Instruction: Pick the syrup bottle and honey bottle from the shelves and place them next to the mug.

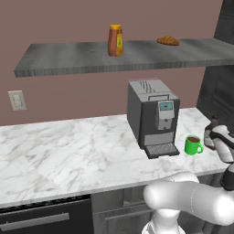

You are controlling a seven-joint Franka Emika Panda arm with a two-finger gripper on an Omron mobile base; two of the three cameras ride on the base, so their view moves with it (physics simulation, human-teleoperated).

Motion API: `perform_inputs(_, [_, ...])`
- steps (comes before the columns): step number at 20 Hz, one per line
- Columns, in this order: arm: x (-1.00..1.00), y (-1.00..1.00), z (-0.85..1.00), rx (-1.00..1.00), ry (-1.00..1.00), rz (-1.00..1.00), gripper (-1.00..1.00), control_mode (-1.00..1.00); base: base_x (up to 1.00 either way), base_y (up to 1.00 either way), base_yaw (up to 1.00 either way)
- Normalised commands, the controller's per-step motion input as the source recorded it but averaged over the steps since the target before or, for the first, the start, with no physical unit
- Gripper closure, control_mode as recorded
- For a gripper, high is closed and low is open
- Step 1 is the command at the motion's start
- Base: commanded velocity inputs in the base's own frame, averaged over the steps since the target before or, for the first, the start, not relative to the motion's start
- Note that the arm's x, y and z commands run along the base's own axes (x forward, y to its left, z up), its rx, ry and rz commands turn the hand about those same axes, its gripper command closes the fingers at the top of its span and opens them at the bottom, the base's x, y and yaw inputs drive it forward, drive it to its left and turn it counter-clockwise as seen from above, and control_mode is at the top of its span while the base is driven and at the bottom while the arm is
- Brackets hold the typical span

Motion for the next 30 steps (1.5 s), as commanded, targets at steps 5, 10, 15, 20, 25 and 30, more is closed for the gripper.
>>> perform_inputs(5, [0.25, -0.18, 0.00, 0.00, 0.02, 0.02, 1.00, -1.00, 0.00, 0.00, 0.00])
perform_inputs(10, [0.07, -0.22, -0.01, 0.00, 0.00, 0.08, 1.00, -1.00, 0.00, 0.00, 0.00])
perform_inputs(15, [0.00, -0.09, -0.09, 0.00, 0.00, 0.05, 1.00, -1.00, 0.00, 0.00, 0.00])
perform_inputs(20, [0.00, 0.07, -0.03, 0.00, -0.02, 0.00, 1.00, -1.00, 0.00, 0.00, 0.00])
perform_inputs(25, [0.00, 0.15, -0.07, 0.00, -0.04, 0.00, 1.00, -1.00, 0.00, 0.00, 0.00])
perform_inputs(30, [0.00, 0.01, -0.08, 0.00, 0.00, -0.01, 1.00, -1.00, 0.00, 0.00, 0.00])
